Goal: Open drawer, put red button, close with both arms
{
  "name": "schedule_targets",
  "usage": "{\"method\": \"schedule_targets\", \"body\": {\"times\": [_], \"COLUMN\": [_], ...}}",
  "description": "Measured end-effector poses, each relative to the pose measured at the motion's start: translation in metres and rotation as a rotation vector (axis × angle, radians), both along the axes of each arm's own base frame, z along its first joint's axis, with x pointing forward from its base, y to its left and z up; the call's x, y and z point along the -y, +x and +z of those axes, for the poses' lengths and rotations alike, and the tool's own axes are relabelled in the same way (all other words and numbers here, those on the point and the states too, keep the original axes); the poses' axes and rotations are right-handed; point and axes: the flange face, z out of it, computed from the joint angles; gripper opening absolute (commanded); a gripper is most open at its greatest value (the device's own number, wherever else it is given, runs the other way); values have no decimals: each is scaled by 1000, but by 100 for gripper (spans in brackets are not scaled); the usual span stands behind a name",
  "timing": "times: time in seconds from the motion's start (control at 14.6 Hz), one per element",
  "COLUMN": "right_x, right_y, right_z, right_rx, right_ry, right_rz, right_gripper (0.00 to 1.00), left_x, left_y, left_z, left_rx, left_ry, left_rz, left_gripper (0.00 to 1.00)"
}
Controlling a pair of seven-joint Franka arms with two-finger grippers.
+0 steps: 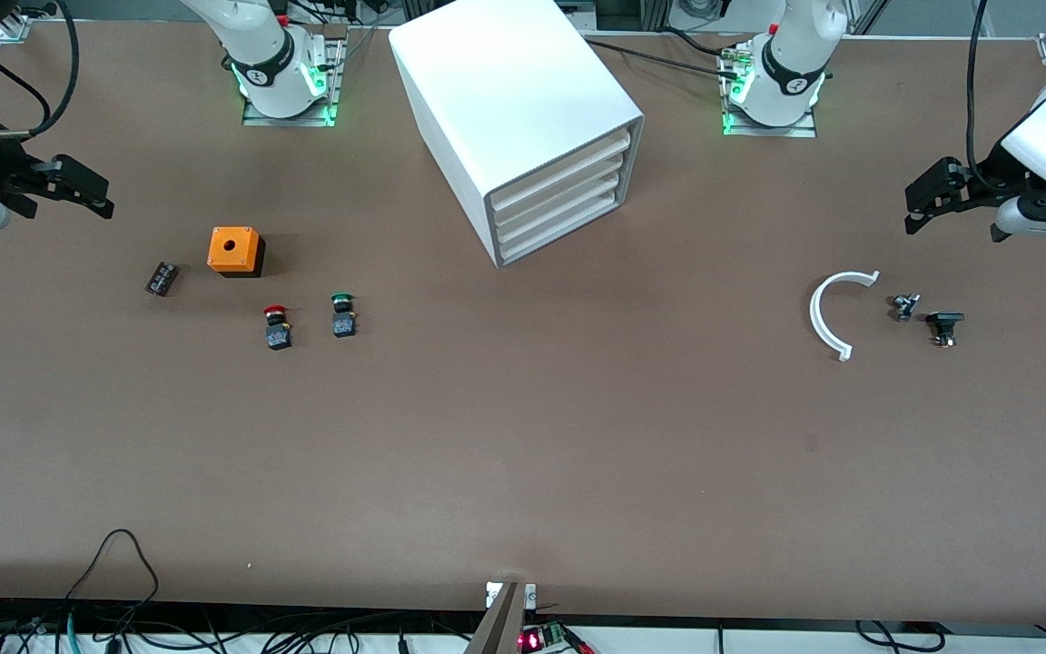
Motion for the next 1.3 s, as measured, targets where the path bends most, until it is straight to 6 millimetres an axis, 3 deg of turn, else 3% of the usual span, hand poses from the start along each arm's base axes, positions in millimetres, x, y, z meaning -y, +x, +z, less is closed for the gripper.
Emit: {"method": "schedule_targets", "body": {"times": [0.48,0.82,1.1,1.3], "right_x": [7,33,35,30], "right_y": [1,-3,-5,1], "right_z": [0,-1,-3,-26], "right_rx": [-1,-24,-40,-100], "right_ry": [0,4,5,4], "right_rz": [-12,-54,-55,-47], "right_gripper": [100,100,100,100], "left_x": [-1,2,7,7], "left_y": [0,0,0,2], "left_z": [0,0,-1,-4], "left_rx": [-1,-1,-1,-7], "left_ry": [0,0,0,1], "left_rz": [1,-4,-12,-12], "left_gripper": [100,100,100,100]}}
